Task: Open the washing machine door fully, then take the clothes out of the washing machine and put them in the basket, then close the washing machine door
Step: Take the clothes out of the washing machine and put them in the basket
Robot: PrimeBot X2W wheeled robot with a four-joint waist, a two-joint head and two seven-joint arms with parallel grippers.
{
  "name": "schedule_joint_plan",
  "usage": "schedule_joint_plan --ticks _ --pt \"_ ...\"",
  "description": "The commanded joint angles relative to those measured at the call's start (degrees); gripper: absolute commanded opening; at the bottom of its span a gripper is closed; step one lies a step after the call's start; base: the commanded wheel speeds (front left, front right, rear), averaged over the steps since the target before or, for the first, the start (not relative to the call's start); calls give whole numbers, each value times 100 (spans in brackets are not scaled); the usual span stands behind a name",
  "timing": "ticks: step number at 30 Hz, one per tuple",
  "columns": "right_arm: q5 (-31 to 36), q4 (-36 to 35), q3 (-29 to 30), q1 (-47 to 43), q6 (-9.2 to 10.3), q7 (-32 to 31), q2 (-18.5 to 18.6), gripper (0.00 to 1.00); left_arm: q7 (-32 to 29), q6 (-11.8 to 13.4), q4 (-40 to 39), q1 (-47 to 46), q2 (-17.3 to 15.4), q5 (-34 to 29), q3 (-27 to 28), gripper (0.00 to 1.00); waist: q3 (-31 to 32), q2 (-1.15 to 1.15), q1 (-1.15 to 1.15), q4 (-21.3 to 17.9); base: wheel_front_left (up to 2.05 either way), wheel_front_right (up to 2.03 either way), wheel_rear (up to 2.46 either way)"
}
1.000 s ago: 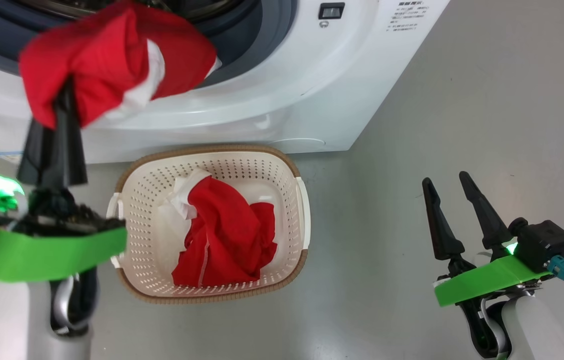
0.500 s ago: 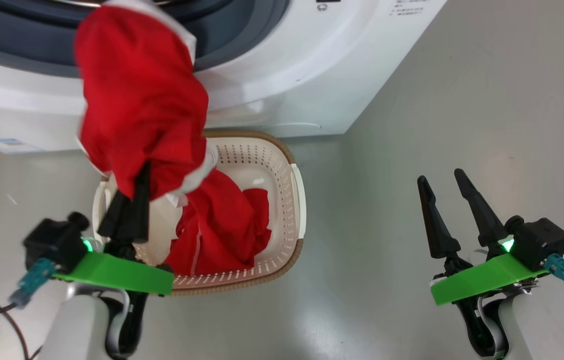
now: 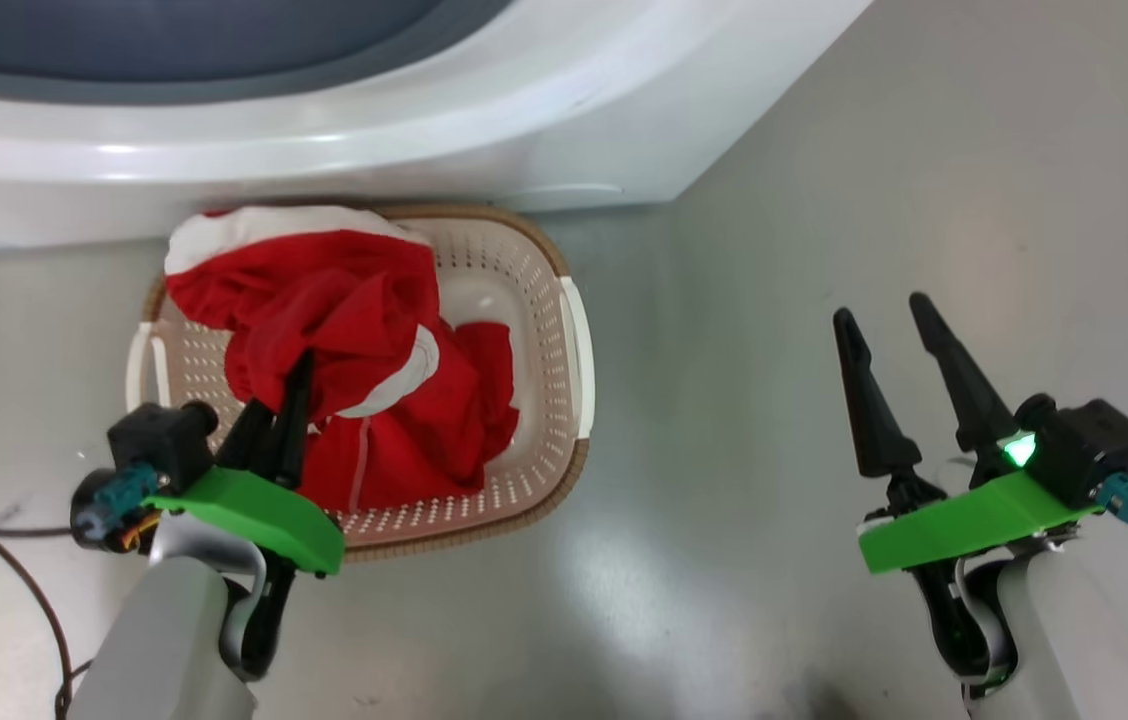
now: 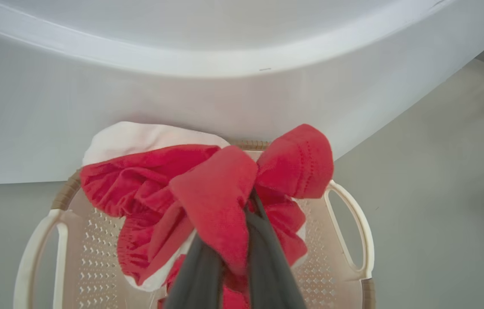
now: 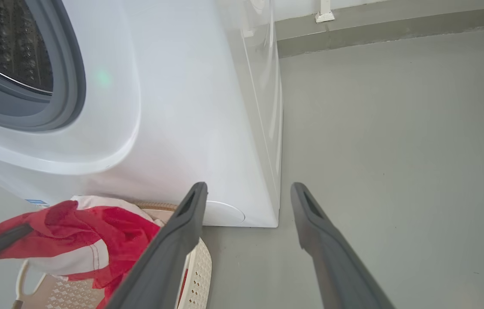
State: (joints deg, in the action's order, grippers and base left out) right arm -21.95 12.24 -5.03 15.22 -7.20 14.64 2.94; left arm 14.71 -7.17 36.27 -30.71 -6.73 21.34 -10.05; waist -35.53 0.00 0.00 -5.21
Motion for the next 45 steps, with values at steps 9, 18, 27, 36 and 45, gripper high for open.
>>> schedule_joint_plan --ticks 9,18,27,36,45 --pt "-66 -255 -154 181 -29 36 -6 100 29 -32 947 -615 -309 43 -152 0 -579 0 0 -104 0 0 0" --pt "-64 -270 -199 352 -29 36 -6 100 29 -32 1787 -1182 -408 260 -424 100 -813 0 0 -132 0 0 0" --pt "-75 -195 -175 395 -29 36 -6 100 29 -32 1821 -1259 -419 413 -429 100 -728 0 0 -98 0 0 0" --pt "-21 -94 -148 326 -29 36 -6 100 29 -32 1512 -977 -333 440 -248 100 -282 0 0 24 0 0 0" --pt "10 35 -149 153 -29 36 -6 100 29 -32 972 -544 -277 303 97 100 362 0 0 90 0 0 0"
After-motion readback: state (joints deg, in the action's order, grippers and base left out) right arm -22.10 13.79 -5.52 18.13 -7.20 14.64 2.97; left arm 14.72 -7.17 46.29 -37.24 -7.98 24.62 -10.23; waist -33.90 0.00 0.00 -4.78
